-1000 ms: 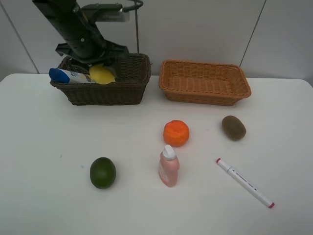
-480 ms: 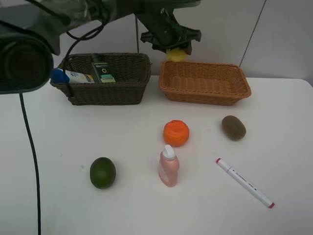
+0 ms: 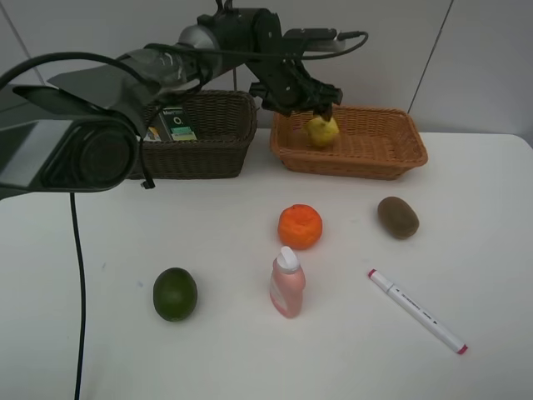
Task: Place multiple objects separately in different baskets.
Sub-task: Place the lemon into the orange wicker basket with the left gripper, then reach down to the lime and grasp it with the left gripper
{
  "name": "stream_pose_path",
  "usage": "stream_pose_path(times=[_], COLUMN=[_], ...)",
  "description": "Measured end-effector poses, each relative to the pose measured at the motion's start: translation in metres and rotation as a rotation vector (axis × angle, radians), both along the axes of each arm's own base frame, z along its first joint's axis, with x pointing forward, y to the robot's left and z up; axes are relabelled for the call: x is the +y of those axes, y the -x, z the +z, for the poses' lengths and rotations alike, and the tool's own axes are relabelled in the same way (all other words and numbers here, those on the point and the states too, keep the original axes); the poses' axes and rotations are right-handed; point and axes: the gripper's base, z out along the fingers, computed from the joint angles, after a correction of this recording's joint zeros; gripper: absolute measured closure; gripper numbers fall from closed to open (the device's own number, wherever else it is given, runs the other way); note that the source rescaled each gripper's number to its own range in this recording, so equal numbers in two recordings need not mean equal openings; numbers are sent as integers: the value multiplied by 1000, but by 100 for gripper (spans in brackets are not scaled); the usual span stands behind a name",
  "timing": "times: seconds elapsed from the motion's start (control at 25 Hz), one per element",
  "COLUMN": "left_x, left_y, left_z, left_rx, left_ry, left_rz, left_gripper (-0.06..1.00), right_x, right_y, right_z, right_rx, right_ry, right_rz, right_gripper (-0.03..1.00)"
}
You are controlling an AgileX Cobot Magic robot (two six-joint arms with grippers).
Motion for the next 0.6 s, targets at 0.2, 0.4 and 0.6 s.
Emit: stream_pose_path(times=[0.2,0.4,0.6], left_x=[9,26,39], left_y=[17,44,65], left_z=[32,90,117], left_rx=[105,205,235], left_ry=[-66,-123,-130], left_rz=[-25,-53,-41], left_gripper=[-5,-5,-5], right_x=[0,0,0], right_y=[0,0,0], right_z=[0,0,0], right_rx=[0,0,0], right_ry=[0,0,0], right_rz=[0,0,0], right_gripper=[-2,-2,-2])
